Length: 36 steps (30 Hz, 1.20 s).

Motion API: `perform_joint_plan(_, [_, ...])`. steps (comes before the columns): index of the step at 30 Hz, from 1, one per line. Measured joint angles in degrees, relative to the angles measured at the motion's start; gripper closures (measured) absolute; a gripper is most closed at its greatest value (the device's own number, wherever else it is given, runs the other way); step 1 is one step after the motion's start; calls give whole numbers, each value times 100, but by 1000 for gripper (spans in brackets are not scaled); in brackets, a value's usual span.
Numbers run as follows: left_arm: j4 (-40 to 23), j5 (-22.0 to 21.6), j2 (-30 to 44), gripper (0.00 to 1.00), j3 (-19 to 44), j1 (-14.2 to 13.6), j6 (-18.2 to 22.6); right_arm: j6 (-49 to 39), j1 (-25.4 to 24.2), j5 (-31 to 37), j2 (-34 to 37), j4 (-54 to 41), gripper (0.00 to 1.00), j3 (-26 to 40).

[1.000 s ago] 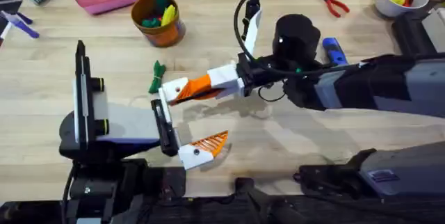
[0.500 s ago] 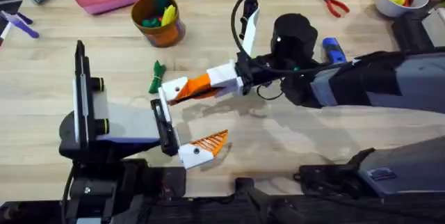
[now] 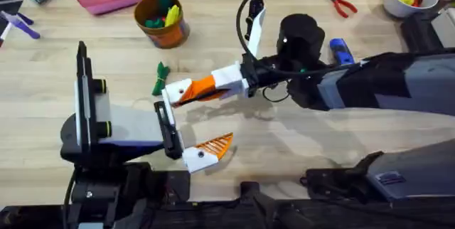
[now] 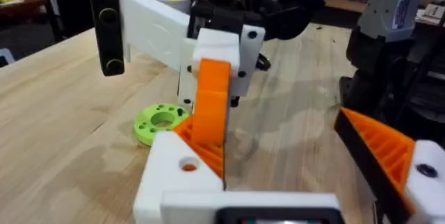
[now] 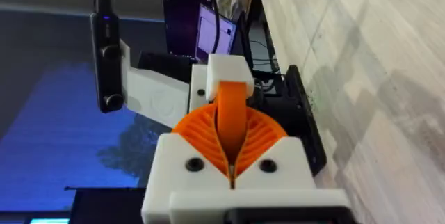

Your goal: Pick up the gripper from the table and insert it into the empty holder that is missing its gripper. Then pick up a screw, insert it into the mounting hole, and use the screwdriver to tighten it. Finally, clean up the table by picking up the vegetable and placing it into the bucket.

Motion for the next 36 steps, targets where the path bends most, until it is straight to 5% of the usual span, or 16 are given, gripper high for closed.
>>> perform_joint_plan(10, [2,-3,0,15,0,0,2,5,0,-1,0,-5,965,0])
perform_joint_plan(16, [-7,46,0,15,0,-33,24,-20,79,9,88,-51,112,0])
perform_joint_plan(17, [-7,48,0,15,0,-33,24,-40,86,7,97,-46,38,0])
perform_joint_plan(30, [-7,63,0,16,0,-33,24,-186,63,10,57,-171,10,0])
perform_joint_plan(36, [-9,66,0,15,0,-33,24,-1079,-299,140,-867,-2670,9,113])
